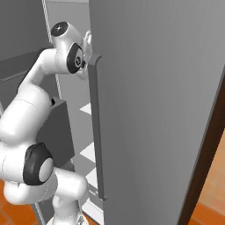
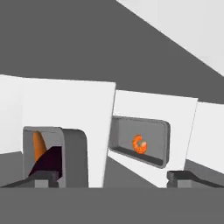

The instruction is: Take the meat container that has the shrimp and place it on the second highest rack of the freezer. Then take the vegetable container that has the carrot and eggplant and place it on the highest rack of the freezer.

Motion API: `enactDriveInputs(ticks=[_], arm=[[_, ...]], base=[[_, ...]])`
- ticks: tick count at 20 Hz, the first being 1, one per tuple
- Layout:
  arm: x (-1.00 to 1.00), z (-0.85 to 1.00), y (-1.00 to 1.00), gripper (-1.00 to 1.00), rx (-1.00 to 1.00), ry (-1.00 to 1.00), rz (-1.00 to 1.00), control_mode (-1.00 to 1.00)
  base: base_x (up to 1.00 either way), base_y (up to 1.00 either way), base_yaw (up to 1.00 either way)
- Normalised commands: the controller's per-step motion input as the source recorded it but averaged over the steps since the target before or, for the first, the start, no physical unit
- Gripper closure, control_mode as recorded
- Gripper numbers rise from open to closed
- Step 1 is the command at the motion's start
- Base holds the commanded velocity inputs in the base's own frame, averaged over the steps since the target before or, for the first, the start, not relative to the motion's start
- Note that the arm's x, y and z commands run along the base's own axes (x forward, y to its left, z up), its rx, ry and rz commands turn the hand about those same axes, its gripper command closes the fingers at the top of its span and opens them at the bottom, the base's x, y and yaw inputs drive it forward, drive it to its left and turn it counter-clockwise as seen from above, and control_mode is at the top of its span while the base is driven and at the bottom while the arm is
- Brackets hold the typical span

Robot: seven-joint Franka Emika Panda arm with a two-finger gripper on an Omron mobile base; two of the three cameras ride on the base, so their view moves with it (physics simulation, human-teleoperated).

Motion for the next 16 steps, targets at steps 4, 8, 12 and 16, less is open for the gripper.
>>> enactDriveInputs(ticks=[4, 8, 12, 16], arm=[[-0.98, 0.04, 0.18, -1.0, 0.0, 0.04, 0.0, -1.0], [-1.0, -0.03, 0.08, -1.0, 0.0, 0.1, 0.0, -1.0], [-1.0, -0.14, 0.0, -1.0, 0.01, 0.19, 0.0, -1.0], [-1.0, -0.47, 0.18, -1.0, 0.0, 0.19, 0.0, -1.0]], base=[[0.0, 0.0, 0.0], [0.0, 0.0, 0.0], [0.0, 0.0, 0.0], [0.0, 0.0, 0.0]])
